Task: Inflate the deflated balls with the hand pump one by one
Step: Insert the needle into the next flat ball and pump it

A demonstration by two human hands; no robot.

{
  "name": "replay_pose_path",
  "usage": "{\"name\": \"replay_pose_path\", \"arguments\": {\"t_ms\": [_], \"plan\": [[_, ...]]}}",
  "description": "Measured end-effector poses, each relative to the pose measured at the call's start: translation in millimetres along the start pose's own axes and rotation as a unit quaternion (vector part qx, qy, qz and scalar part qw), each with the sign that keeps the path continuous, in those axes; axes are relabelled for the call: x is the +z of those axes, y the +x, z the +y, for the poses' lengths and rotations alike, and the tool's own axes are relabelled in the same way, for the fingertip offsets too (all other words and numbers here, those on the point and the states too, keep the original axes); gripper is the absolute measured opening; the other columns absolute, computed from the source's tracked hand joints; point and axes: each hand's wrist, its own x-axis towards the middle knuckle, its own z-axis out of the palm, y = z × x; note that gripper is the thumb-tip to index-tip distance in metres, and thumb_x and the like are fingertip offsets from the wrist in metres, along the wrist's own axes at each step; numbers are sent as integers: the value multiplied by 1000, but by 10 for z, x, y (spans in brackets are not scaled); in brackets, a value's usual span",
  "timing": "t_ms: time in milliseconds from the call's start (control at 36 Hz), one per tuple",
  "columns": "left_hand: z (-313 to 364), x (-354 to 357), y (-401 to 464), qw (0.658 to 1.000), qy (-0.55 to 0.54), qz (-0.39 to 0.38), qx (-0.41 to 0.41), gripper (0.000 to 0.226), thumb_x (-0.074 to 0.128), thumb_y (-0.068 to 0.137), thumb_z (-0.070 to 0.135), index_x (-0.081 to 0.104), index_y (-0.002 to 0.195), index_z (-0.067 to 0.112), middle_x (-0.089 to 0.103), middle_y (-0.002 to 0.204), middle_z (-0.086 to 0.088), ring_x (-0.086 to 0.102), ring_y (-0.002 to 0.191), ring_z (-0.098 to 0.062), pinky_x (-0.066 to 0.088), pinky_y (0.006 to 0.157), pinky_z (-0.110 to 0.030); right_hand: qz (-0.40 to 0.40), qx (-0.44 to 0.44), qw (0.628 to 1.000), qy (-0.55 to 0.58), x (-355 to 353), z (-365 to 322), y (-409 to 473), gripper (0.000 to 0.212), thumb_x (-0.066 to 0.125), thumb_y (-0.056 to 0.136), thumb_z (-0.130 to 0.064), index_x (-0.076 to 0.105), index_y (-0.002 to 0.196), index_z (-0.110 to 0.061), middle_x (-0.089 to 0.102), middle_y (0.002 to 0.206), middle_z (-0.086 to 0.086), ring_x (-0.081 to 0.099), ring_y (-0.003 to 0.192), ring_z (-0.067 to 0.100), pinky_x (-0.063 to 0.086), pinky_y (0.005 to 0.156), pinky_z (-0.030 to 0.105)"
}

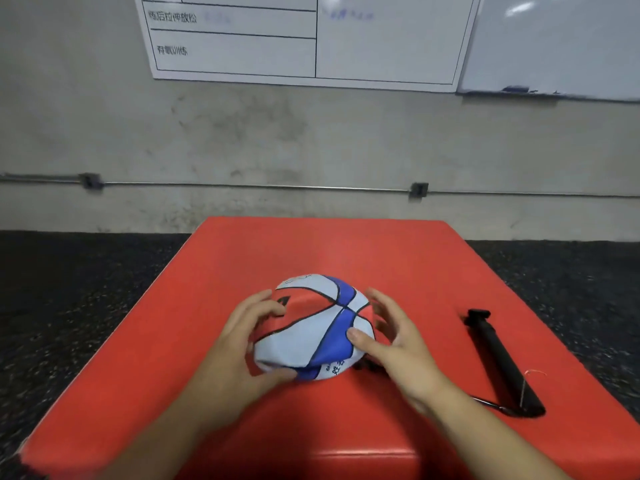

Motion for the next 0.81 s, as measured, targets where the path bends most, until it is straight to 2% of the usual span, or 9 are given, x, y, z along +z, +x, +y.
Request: {"name": "replay_pose_path", "arguments": {"t_ms": [56,139,250,306,417,556,694,750,806], "plan": [[-5,26,-2,998,-49,1,-38,85,98,71,16,52,137,45,45,152,26,41,147,-2,46,110,-23,0,-32,999,-28,-24,16,11,79,88,78,-13,53,146,-35,61,138,-26,50,133,-8,49,88,7],[-11,56,9,986,-128,-5,-111,113,100,65,20,35,153,48,54,141,36,54,134,4,47,109,-19,-21,-86,992,-86,-70,33,0,82,88,78,1,53,146,-27,59,145,-14,49,140,2,47,102,15],[-24,21,49,984,-128,19,-123,100,94,64,36,42,149,44,66,132,21,68,119,-15,56,96,-28,-51,-190,947,-255,-27,77,-125,80,90,75,-7,55,144,-29,49,149,-15,43,146,11,33,121,29],[0,-2,38,988,-106,17,-110,92,91,69,32,45,148,42,67,134,17,67,123,-15,54,100,-31,-45,-193,947,-254,-1,77,-188,76,88,78,-9,56,143,-31,50,145,-15,47,142,12,37,119,34],[75,4,-6,994,-74,10,-81,84,86,77,4,50,141,45,72,130,12,66,125,-16,54,103,-35,-64,-200,946,-246,47,85,-314,69,87,84,-20,55,143,-31,52,138,-11,53,134,18,48,109,38],[151,49,-57,997,8,-39,-67,88,81,81,-6,48,138,52,70,127,23,62,126,-6,47,109,-49,-44,-135,975,-170,71,37,-362,80,86,86,-34,43,153,-40,43,150,-17,43,144,15,51,109,41],[238,67,-102,995,-5,-81,-52,85,87,84,14,43,140,58,75,117,24,60,128,-5,42,114,-48,-54,-82,984,-148,52,36,-348,82,79,84,-55,37,154,-55,29,161,-33,28,152,-2,41,120,42],[279,80,-121,996,-15,-80,-45,80,89,79,34,43,140,58,76,111,22,56,133,-5,38,116,-48,-68,-64,985,-146,53,47,-347,79,80,82,-55,42,151,-55,31,162,-30,26,152,-6,38,122,34],[280,86,-126,998,11,-49,-33,82,85,73,54,43,143,57,71,121,24,50,137,-5,33,119,-49,-93,-64,979,-171,77,58,-358,71,81,84,-51,50,147,-51,37,163,-21,28,151,-7,35,123,29]]}}
